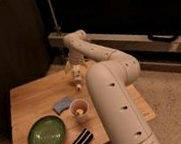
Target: Place the bottle in the ceramic bowl
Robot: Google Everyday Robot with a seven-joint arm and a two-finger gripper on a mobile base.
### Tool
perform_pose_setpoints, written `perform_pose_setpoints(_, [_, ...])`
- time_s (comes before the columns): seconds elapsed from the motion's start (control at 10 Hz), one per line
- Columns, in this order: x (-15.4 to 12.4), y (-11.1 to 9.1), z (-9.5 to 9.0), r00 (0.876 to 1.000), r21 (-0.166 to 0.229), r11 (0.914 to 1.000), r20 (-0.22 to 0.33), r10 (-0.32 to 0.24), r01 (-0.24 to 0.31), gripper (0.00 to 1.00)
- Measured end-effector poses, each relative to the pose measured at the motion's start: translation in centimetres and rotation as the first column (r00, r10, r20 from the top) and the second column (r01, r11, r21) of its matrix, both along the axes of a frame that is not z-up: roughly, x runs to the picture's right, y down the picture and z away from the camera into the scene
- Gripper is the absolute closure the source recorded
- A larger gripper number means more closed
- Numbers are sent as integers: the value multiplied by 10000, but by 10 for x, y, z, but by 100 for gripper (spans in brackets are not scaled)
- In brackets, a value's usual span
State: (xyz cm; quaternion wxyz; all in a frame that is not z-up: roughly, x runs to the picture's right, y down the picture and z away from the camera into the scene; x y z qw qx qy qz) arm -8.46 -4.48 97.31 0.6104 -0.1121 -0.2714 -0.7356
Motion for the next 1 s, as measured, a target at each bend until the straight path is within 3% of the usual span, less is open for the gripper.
perform_pose_setpoints(0.2, [0,9,4,9992,816,9962,282,276,-298,20])
perform_pose_setpoints(0.3, [-3,13,8,9989,967,9948,362,295,-329,20])
perform_pose_setpoints(0.8, [-16,26,26,9994,981,9950,329,136,-167,21])
perform_pose_setpoints(1.0, [-22,28,28,9999,1021,9948,105,-42,31,36])
